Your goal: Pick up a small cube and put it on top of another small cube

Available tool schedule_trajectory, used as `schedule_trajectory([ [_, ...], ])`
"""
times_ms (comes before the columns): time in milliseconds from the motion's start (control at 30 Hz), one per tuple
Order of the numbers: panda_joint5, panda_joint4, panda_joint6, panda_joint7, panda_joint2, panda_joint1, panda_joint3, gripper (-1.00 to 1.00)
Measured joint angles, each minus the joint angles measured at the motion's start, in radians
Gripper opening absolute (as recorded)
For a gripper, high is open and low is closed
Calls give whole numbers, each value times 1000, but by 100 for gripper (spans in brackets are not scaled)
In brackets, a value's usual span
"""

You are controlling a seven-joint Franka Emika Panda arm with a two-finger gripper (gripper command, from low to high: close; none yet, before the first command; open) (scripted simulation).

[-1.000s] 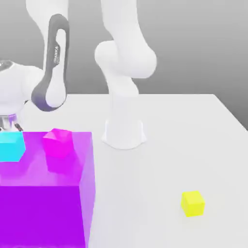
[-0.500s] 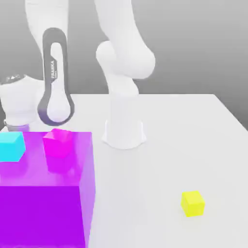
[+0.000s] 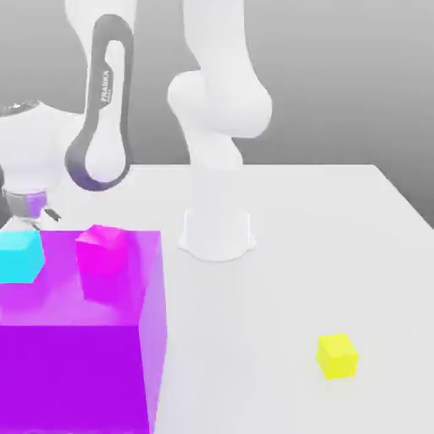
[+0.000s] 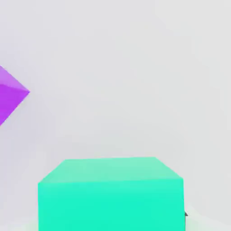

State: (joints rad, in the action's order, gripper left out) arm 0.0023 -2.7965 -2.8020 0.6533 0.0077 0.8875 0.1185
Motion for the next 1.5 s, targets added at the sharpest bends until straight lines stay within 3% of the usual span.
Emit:
schedule_trajectory([
  [400, -94, 258, 212, -287, -115, -42, -18, -100],
  [600, -158, 393, 317, -286, -143, -174, -160, -100],
  [767, -153, 417, 345, -107, -152, -272, -296, -100],
  [1500, -6, 238, 244, 906, -99, -524, -671, -100],
])
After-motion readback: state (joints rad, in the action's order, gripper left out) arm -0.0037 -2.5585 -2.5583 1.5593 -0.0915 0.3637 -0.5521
